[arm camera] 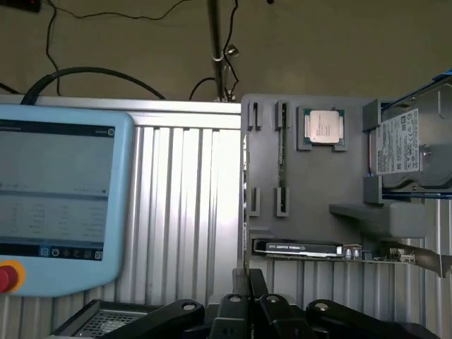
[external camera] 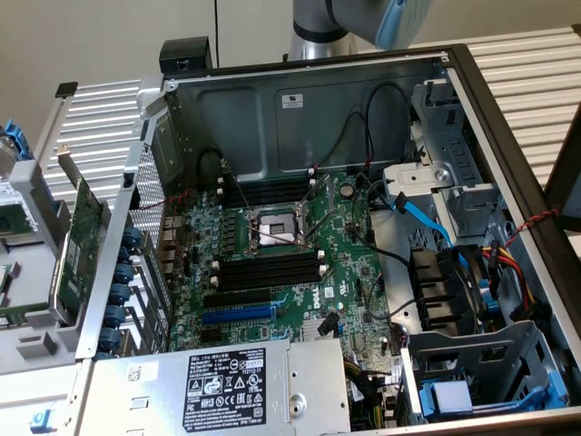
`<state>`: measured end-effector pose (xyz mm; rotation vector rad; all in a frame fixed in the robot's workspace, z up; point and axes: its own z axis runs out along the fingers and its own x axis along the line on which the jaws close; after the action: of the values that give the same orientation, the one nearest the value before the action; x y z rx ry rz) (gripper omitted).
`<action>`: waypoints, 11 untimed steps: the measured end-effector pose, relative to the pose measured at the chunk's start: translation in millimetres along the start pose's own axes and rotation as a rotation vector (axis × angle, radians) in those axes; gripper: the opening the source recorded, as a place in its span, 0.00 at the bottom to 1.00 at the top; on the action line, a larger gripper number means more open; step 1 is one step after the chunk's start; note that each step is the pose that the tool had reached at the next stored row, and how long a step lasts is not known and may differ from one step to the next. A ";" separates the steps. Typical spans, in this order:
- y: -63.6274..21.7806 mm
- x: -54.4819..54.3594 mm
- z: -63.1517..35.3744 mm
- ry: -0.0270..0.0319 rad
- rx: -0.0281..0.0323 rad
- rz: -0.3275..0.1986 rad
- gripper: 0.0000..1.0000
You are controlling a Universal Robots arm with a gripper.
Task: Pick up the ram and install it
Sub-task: 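Pick up the ram and move it above insertion slot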
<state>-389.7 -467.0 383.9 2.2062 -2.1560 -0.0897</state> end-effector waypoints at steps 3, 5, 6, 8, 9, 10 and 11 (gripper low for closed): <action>-6.2 1.4 -5.3 -0.0004 -0.0201 0.000 0.12; -10.2 2.2 -8.5 -0.0008 -0.0341 0.000 0.12; -12.2 2.6 -10.0 -0.0010 -0.0410 0.000 0.12; -16.1 3.4 -13.1 -0.0013 -0.0558 0.000 0.12; -18.1 3.8 -14.5 -0.0015 -0.0634 0.000 0.12; -19.8 4.2 -15.7 -0.0016 -0.0706 0.000 0.12; -21.7 4.6 -17.1 -0.0018 -0.0786 0.000 0.12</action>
<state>-366.6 -471.2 399.1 2.1643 -2.1151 -0.1733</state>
